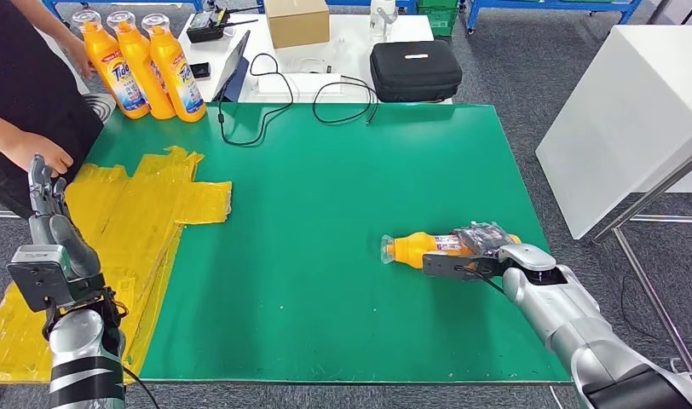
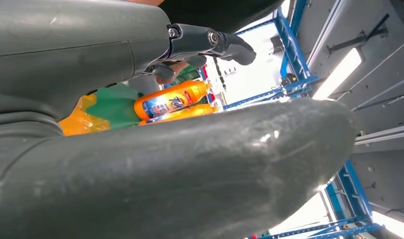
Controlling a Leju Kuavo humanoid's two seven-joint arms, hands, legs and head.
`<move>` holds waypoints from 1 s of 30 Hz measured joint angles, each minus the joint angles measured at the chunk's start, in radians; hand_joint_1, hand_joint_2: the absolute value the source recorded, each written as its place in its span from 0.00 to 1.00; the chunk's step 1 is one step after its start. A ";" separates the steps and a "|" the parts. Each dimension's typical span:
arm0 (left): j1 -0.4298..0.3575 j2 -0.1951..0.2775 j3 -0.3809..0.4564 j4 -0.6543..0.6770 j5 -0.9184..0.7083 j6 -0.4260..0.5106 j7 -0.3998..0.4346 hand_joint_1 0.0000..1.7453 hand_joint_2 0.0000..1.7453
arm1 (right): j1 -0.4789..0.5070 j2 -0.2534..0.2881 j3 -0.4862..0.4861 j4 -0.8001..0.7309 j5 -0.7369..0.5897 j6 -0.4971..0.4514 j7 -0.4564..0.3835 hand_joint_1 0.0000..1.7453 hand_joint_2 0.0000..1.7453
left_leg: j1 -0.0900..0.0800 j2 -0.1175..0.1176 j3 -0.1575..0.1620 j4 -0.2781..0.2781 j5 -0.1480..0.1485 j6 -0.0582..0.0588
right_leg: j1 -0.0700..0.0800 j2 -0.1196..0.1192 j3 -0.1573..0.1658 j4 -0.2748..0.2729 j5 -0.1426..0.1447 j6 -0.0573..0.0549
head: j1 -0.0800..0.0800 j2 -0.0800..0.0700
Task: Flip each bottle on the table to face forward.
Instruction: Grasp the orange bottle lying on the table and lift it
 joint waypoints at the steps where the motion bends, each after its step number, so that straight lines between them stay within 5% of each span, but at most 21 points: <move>1: 0.000 0.000 -0.001 0.001 0.001 0.000 0.001 0.00 0.00 | 0.000 0.001 0.000 0.002 -0.006 -0.001 0.003 1.00 1.00 | 0.000 0.000 0.000 0.000 0.000 0.000 | 0.000 0.000 0.000 0.000 0.000 0.000 | 0.000 0.000; 5: 0.009 0.000 -0.002 0.002 0.055 -0.054 0.048 0.00 0.00 | 0.009 0.020 -0.011 0.001 -0.054 -0.068 0.009 1.00 1.00 | 0.001 0.001 0.000 0.000 0.000 0.000 | 0.000 0.001 0.001 0.000 0.000 0.000 | 0.000 0.000; 8: 0.045 0.000 0.000 -0.004 0.185 -0.196 0.112 0.00 0.00 | 0.049 0.050 -0.050 -0.050 -0.125 -0.143 -0.011 1.00 1.00 | 0.002 0.003 0.000 -0.001 -0.001 -0.001 | 0.000 0.003 0.001 0.000 0.000 0.000 | 0.001 0.000; 11: 0.099 -0.001 0.002 -0.020 0.303 -0.325 0.138 0.00 0.00 | 0.108 0.082 -0.098 -0.168 -0.204 -0.147 -0.025 1.00 1.00 | 0.002 0.006 -0.001 -0.001 -0.002 -0.002 | 0.000 0.006 -0.002 0.000 0.000 0.000 | 0.000 0.000; 14: 0.136 -0.005 0.003 -0.032 0.330 -0.357 0.142 0.00 0.00 | 0.156 0.106 -0.129 -0.265 -0.229 -0.135 -0.022 1.00 1.00 | 0.002 0.003 -0.003 0.000 -0.001 -0.002 | 0.002 0.004 -0.004 0.000 0.000 0.000 | 0.000 0.000; 18: 0.171 -0.008 0.000 -0.052 0.401 -0.425 0.163 0.00 1.00 | 0.195 0.133 -0.163 -0.357 -0.295 -0.131 -0.067 1.00 1.00 | 0.004 0.000 -0.008 -0.001 0.000 -0.002 | 0.002 0.001 -0.006 0.001 0.000 0.000 | 0.000 0.000; 22: 0.223 -0.023 -0.047 -0.096 0.477 -0.496 0.179 0.00 1.00 | 0.216 0.184 -0.183 -0.491 -0.389 -0.116 -0.076 1.00 1.00 | 0.005 0.002 -0.009 0.000 0.000 -0.002 | 0.002 0.003 -0.009 0.001 0.000 0.000 | 0.000 0.000; 30: 0.271 -0.048 -0.193 -0.163 0.484 -0.481 0.193 0.00 1.00 | 0.174 0.296 -0.169 -0.649 -0.481 -0.103 -0.036 1.00 1.00 | 0.005 0.001 -0.012 0.000 0.000 -0.002 | 0.002 0.001 -0.011 0.001 0.000 0.000 | 0.000 0.000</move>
